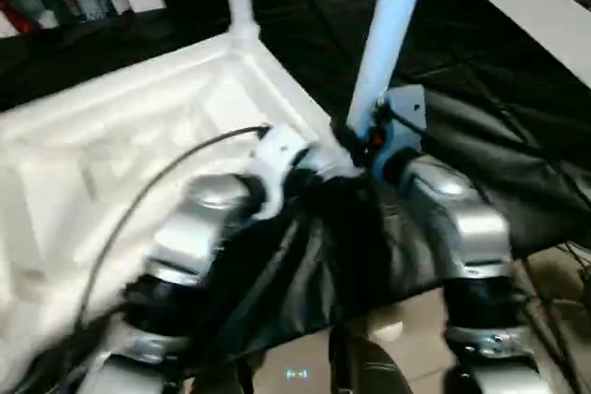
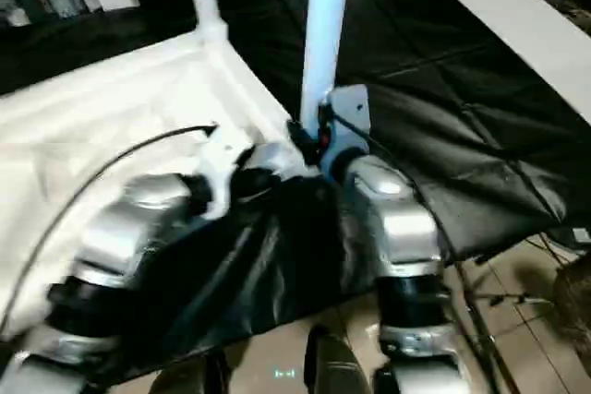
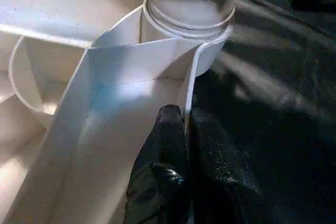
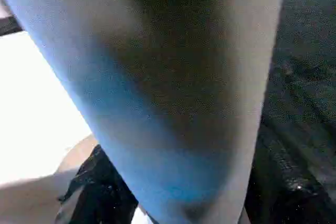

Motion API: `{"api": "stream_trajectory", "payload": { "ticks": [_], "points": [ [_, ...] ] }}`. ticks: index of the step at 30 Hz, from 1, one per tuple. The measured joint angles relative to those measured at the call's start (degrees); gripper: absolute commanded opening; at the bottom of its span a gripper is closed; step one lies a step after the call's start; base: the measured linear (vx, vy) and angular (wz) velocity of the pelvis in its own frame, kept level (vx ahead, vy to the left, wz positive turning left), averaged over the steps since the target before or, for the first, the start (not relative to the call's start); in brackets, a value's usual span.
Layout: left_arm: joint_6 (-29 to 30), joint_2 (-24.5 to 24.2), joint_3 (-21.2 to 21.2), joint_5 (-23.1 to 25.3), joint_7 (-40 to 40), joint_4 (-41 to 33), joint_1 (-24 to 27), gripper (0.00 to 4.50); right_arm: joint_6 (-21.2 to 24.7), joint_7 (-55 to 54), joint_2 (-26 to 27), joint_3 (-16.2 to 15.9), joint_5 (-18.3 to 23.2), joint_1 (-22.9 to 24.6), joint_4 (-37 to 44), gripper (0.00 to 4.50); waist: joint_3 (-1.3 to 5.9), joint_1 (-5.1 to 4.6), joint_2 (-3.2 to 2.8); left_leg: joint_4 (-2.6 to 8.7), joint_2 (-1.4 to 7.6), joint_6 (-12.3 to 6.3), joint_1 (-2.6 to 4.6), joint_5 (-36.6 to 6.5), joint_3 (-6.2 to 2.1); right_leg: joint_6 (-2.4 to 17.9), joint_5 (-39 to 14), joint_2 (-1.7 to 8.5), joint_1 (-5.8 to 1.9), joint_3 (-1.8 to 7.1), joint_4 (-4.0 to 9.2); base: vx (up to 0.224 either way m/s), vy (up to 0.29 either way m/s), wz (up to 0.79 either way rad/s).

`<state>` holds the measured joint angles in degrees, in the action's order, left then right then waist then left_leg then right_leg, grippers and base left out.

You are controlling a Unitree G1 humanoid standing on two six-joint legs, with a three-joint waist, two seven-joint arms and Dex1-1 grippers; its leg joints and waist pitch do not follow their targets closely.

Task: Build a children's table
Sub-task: Rotate leg to tighten

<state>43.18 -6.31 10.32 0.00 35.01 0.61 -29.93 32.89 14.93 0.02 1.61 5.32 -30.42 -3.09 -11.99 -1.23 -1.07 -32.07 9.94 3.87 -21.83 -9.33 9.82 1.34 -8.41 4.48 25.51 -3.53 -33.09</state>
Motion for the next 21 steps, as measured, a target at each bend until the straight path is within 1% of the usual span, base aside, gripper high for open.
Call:
{"api": "stream_trajectory", "payload": {
  "ticks": [1, 2, 5, 7, 10, 11, 14, 15, 19, 21],
  "points": [
    [0.0, 0.0, 0.0, 0.0, -0.3, 0.1, -0.2, 0.0, -0.7, 0.0, 0.3, 0.0, 0.0, 0.4, 0.0, 2.98, 0.0, -0.01, 0.01, 0.01, 0.0, -0.05, 0.03, 0.0, 0.0, 0.0, 0.0, 0.0, -0.03, -0.01, 0.0, 0.0, 0.0, 0.0],
    [0.0, 0.0, 0.0, 0.0, -0.4, 0.2, -0.2, 0.0, -1.2, 0.0, 0.6, 0.0, 0.0, 0.6, 0.0, 2.98, 0.01, -0.03, 0.0, 0.02, 0.01, -0.08, 0.04, 0.0, -0.01, 0.0, 0.0, 0.0, -0.04, -0.02, -0.01, 0.0, 0.0, 0.0],
    [0.0, -0.1, 0.0, 0.0, -0.4, 0.1, -0.3, 0.0, -2.7, 0.3, 0.9, 0.0, 0.1, 1.2, 0.0, 3.38, 0.02, -0.02, -0.01, 0.06, 0.02, -0.1, 0.06, 0.0, -0.03, 0.0, 0.1, -0.01, -0.05, -0.06, -0.02, 0.0, 0.0, 0.0],
    [-0.6, -0.7, 0.3, 0.0, -0.1, 0.1, -0.2, 0.0, -3.5, 1.5, 0.8, 0.0, 0.9, 1.7, 0.0, 3.46, 0.03, -0.05, -0.02, 0.06, 0.03, -0.09, 0.04, -0.1, -0.04, 0.0, 0.1, -0.01, -0.04, -0.09, -0.01, 0.0, 0.0, 0.0],
    [-3.2, -3.5, 1.4, -0.2, 2.4, -0.6, 0.7, 0.0, -4.8, 7.3, -1.8, -0.4, 2.8, 3.7, 1.1, 3.8, 0.03, -0.15, -0.03, 0.1, 0.09, -0.11, 0.05, -0.1, -0.05, 0.0, 0.1, -0.05, -0.03, -0.13, -0.02, 0.0, 0.0, 0.0],
    [-3.9, -4.1, 1.6, -0.3, 2.9, -0.7, 0.9, 0.0, -5.0, 8.6, -2.4, -0.6, 3.3, 4.0, 1.2, 3.8, 0.03, -0.15, -0.03, 0.1, 0.13, -0.17, 0.05, 0.0, -0.05, 0.0, 0.2, -0.07, -0.01, -0.15, -0.02, 0.0, 0.0, 0.0],
    [-8.6, -7.9, 3.0, -0.3, 6.6, -1.2, 2.4, 0.0, -7.2, 15.7, -7.5, -2.1, 4.8, 5.6, 1.5, 4.17, 0.09, 0.05, -0.12, 0.3, 0.19, -0.39, 0.11, 0.1, -0.07, 0.2, 0.4, -0.14, 0.0, -0.22, -0.06, 0.0, 0.0, 0.0],
    [-10.8, -10.1, 3.3, -0.3, 8.8, -1.4, 2.9, 0.0, -8.0, 19.3, -9.6, -2.7, 5.6, 6.4, 1.5, 4.28, 0.09, 0.1, -0.14, 0.37, 0.27, -0.4, 0.14, 0.1, -0.09, 0.2, 0.4, -0.22, 0.0, -0.25, -0.06, 0.0, 0.0, 0.0],
    [-16.3, -14.3, 3.5, -0.7, 14.6, -0.4, 3.7, 0.0, -9.6, 26.6, -13.5, -3.7, 6.6, 7.3, 0.8, 4.45, 0.1, 0.17, -0.15, 0.25, 0.44, -0.4, 0.0, 0.1, -0.11, 0.3, 0.5, -0.38, 0.12, -0.31, -0.13, 0.0, 0.0, 0.0],
    [-20.0, -18.3, 4.1, -2.7, 20.1, -0.2, 4.7, 0.0, -9.9, 34.1, -18.4, -4.0, 8.8, 8.0, 0.9, 4.45, 0.1, 0.58, -0.14, 0.11, 0.45, -0.4, -0.11, 0.1, -0.12, 0.4, 0.5, -0.37, 0.16, -0.3, -0.13, 0.0, 0.0, 0.0]
  ]
}}
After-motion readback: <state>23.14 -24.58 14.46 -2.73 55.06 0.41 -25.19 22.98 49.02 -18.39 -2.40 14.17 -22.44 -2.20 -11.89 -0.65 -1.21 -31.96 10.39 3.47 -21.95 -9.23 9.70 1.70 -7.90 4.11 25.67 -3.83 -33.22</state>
